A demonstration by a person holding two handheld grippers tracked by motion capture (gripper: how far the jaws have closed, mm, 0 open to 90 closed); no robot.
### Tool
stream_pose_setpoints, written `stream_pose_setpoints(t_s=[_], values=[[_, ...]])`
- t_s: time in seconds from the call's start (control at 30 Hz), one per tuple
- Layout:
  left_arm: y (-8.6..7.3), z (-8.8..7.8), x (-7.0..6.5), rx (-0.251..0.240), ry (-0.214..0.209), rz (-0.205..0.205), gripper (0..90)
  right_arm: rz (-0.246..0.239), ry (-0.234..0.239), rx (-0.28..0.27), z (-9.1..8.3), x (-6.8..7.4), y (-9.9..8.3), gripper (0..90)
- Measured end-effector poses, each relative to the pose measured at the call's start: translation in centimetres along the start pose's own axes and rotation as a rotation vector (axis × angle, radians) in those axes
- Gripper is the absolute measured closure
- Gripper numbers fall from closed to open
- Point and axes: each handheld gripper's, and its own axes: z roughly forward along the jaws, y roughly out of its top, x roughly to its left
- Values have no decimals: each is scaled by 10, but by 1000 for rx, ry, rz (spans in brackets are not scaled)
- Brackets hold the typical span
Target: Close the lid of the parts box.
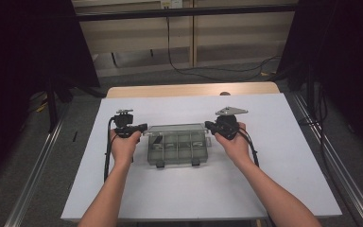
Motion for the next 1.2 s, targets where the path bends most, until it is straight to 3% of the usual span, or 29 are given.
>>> stream_pose_setpoints(t_s=[0.27, 0.83, 1.2], values=[[-3, -1, -2, -3, 10, 25, 900, -14, -1, 12, 0, 1, -1, 900], [-6, 0, -1, 7, -1, 9, 900, 6, 7, 6, 1, 2, -6, 900], [-7, 0, -1, 4, 3, 9, 900, -14, -6, 13, 2, 4, -6, 900]])
